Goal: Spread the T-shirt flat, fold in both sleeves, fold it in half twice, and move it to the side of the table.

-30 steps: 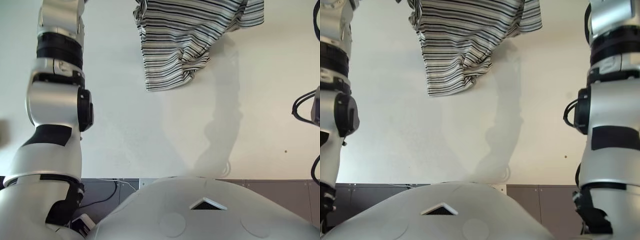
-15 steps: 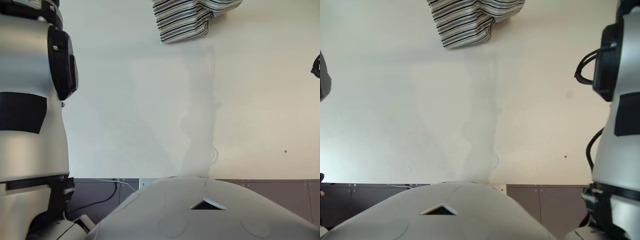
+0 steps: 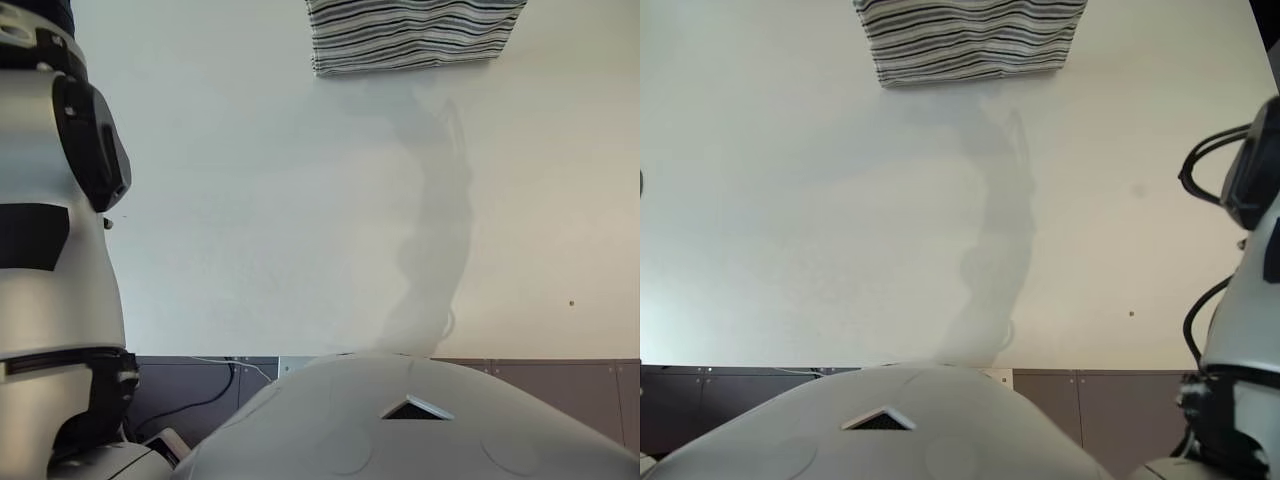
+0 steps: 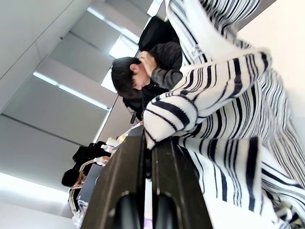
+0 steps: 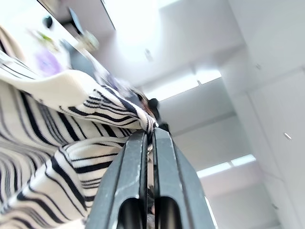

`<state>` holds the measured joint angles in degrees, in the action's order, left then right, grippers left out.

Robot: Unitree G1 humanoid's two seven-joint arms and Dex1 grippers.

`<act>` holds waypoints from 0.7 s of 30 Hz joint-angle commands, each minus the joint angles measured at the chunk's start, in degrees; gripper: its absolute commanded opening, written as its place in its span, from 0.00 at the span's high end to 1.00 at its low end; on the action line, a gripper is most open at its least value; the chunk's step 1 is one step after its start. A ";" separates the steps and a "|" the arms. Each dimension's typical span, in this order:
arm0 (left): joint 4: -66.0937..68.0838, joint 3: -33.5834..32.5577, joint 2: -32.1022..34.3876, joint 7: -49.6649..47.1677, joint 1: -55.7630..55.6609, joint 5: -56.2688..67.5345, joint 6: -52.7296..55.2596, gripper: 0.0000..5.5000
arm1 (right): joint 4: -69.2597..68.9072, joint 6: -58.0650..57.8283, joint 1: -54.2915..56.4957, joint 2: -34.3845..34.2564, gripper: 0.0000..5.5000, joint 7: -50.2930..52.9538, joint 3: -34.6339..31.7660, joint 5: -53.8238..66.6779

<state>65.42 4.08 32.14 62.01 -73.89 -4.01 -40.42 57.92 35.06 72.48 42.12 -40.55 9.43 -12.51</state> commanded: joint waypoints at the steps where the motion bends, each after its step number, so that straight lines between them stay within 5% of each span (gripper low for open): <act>1: -20.49 -0.32 2.51 11.12 14.39 10.01 5.27 0.98 | -31.11 -11.64 -22.00 9.18 0.98 -13.34 -6.42 15.17; 6: -48.36 -1.40 9.56 13.31 38.01 17.07 13.60 0.98 | -61.58 -25.95 -47.72 18.13 0.98 -22.13 -15.92 30.75; 11: -71.00 -1.79 14.12 11.46 59.27 21.01 19.51 0.98 | -77.53 -36.57 -62.91 22.62 0.98 -27.56 -22.25 38.29; 18: -75.54 3.04 14.51 10.55 74.91 14.93 11.91 0.98 | -92.75 -39.90 -87.53 22.83 0.98 -32.44 -20.23 34.93; 21: -71.79 4.52 16.23 11.83 77.24 12.51 6.68 0.98 | -92.97 -39.43 -89.68 21.92 0.98 -32.13 -17.14 32.24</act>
<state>-8.69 7.78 46.63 72.75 2.53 10.58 -30.53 -34.77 -4.62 -17.56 63.93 -73.02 -9.20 21.38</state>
